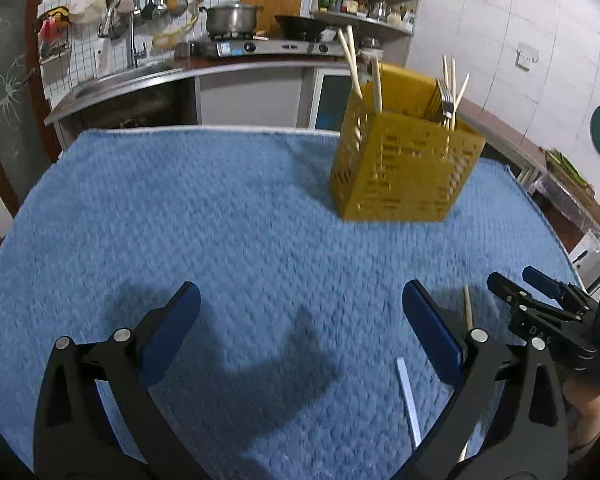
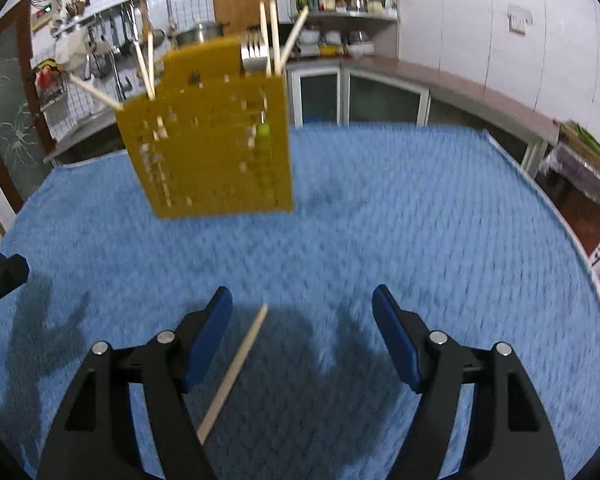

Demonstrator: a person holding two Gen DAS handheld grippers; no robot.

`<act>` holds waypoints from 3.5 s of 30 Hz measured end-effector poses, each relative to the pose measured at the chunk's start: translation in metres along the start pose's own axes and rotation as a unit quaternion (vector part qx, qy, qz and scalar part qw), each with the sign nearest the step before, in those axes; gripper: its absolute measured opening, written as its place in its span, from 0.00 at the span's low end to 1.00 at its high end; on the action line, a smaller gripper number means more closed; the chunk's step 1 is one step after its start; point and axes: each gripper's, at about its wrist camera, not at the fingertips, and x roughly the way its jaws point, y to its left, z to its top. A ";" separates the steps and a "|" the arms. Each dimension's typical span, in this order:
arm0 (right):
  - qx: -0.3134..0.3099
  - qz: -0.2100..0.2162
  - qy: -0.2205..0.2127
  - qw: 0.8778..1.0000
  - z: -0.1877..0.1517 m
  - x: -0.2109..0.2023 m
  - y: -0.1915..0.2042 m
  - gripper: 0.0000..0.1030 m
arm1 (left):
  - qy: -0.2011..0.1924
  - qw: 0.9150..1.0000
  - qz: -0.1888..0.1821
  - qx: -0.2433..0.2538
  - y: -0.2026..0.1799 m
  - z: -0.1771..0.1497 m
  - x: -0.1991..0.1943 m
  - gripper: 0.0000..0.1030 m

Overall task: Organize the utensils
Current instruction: 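Grasp the white plastic spoon with the left tool while the right tool grasps a chopstick, then lift the spoon and chopstick and carry them over the yellow caddy with both tools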

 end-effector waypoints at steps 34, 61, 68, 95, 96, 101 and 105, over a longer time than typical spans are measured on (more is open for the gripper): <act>0.012 0.041 0.085 0.995 0.006 0.033 0.005 0.07 | 0.068 0.997 0.012 0.041 -0.042 -0.035 0.014 0.90; 0.022 0.041 0.127 0.991 0.012 0.040 -0.025 0.07 | 0.172 0.982 -0.034 0.065 -0.096 -0.026 0.075 0.06; 0.017 0.042 0.135 0.990 0.015 0.041 -0.025 0.06 | 0.167 0.984 -0.039 0.052 -0.095 -0.013 0.087 0.05; 0.014 0.079 -0.083 0.993 0.062 -0.043 -0.014 0.06 | -0.024 0.996 -0.075 0.042 -0.065 0.050 -0.003 0.05; 0.012 0.077 -0.086 0.993 0.062 -0.046 -0.014 0.06 | -0.029 0.996 -0.075 0.043 -0.065 0.052 -0.005 0.05; 0.002 0.067 -0.102 0.993 0.072 -0.051 -0.011 0.06 | -0.046 0.995 -0.074 0.043 -0.061 0.061 -0.008 0.05; -0.006 0.061 -0.121 0.991 0.080 -0.058 -0.009 0.06 | -0.059 0.995 -0.072 0.043 -0.059 0.069 -0.012 0.05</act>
